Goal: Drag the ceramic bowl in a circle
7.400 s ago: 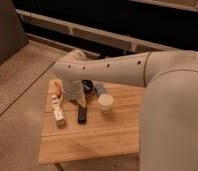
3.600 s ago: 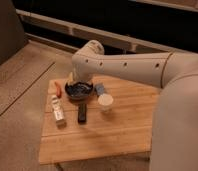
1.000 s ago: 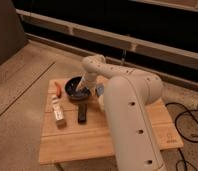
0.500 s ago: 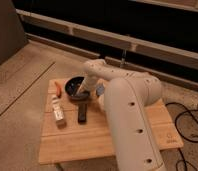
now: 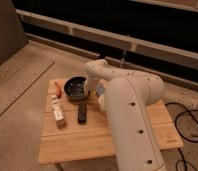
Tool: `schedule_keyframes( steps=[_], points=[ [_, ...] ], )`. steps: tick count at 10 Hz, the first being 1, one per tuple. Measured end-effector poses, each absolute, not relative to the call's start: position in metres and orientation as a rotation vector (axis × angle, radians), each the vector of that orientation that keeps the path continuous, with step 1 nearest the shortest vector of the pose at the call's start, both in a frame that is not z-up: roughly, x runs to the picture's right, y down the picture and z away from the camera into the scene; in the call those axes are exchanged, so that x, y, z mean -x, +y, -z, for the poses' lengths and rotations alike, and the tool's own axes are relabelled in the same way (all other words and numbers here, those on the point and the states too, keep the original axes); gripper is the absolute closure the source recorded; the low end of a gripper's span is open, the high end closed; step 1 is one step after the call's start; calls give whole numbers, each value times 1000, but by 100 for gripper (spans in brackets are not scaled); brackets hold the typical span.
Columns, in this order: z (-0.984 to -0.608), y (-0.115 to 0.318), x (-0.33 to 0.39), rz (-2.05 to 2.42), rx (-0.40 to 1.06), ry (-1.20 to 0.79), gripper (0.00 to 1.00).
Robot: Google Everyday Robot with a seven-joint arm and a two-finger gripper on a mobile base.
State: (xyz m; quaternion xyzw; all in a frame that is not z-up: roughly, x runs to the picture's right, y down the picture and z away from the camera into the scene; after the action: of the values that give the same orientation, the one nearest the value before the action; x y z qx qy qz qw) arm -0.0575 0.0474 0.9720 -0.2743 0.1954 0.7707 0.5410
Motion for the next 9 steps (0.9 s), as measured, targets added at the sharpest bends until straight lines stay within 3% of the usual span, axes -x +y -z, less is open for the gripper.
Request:
schedule_keyframes(
  steps=[5, 9],
  points=[
    [-951, 53, 73, -1763, 625, 487, 84],
    [-942, 73, 29, -1772, 542, 630, 84]
  ],
)
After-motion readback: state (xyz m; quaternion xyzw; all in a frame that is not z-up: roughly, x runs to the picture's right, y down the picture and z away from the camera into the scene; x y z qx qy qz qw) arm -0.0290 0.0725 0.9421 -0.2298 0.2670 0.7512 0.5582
